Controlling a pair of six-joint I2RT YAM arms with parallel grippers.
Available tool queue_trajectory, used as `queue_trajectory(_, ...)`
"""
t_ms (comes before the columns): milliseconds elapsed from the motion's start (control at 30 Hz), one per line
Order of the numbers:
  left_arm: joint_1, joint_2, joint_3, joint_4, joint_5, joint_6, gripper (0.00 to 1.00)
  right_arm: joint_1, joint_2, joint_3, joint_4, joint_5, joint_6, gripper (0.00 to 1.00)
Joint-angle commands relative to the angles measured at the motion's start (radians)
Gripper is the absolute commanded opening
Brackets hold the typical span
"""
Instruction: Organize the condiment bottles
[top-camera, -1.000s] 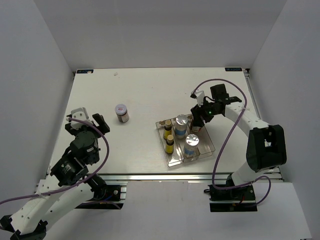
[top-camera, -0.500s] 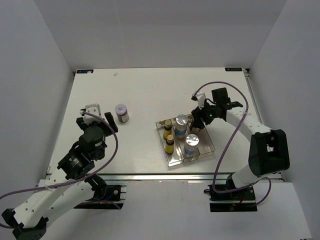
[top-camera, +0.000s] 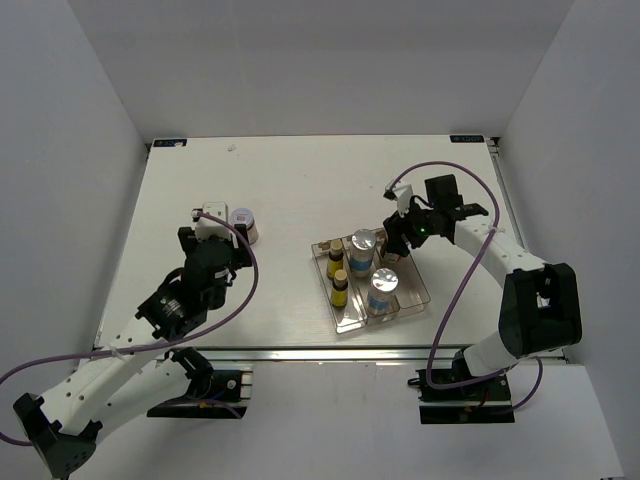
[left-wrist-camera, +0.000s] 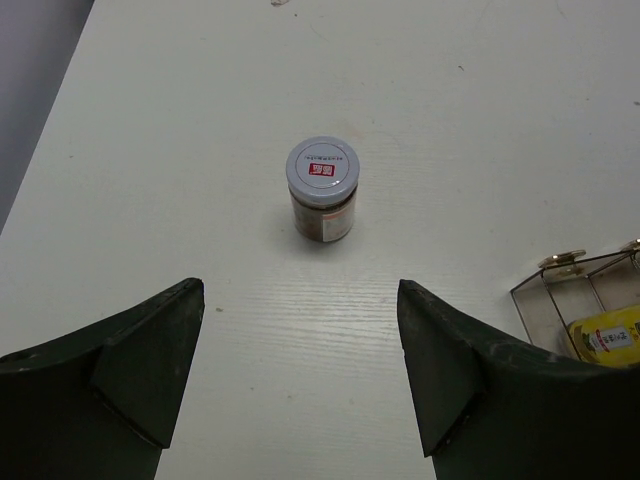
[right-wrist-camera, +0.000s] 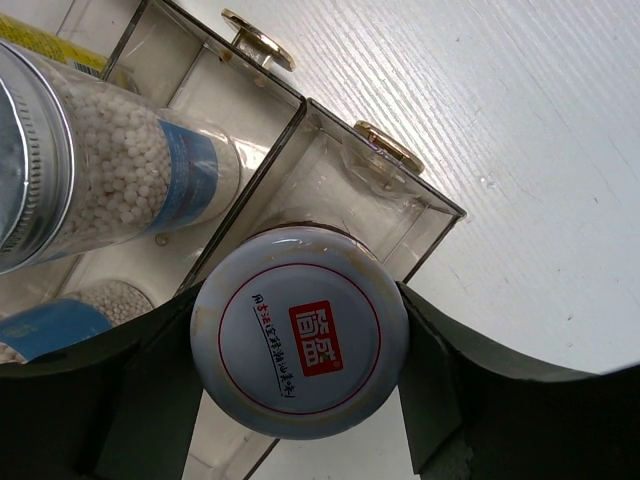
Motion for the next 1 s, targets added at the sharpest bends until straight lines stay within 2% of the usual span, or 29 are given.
queue_trajectory(0,0.003,-0.004,0.016,0.017,0.016,0.004,0.88,-0.005,-0.041,-0.001,0.058,-0.024,0.01,0.71)
queue_trajectory(267,0.003,0.017,0.019,0.017,0.029,0.004,0.88,-0.005,-0.018,-0.009,0.069,-0.016,0.016,0.72)
queue_trajectory(300,0.005,0.019,0.019,0.016,0.03,0.006,0.88,-0.005,-0.018,-0.01,0.07,-0.014,0.019,0.74)
queue_trajectory(333,0.003,0.022,0.019,0.017,0.032,0.006,0.88,-0.005,-0.02,-0.013,0.074,-0.013,0.024,0.82)
queue_trajectory(567,0.005,0.048,0.028,0.017,0.053,-0.002,0.89,-0.005,-0.049,-0.002,0.055,-0.017,0.028,0.83)
queue_trajectory(733,0.009,0.145,0.068,0.0,0.087,-0.028,0.9,-0.026,-0.175,0.036,0.049,-0.02,0.088,0.82)
queue_trajectory(867,0.098,0.262,0.161,-0.076,0.139,-0.106,0.89,-0.067,-0.302,0.083,0.078,0.021,0.207,0.79)
queue_trajectory(967,0.216,0.344,0.203,-0.093,0.272,-0.131,0.9,-0.098,-0.426,0.062,0.13,0.05,0.296,0.77)
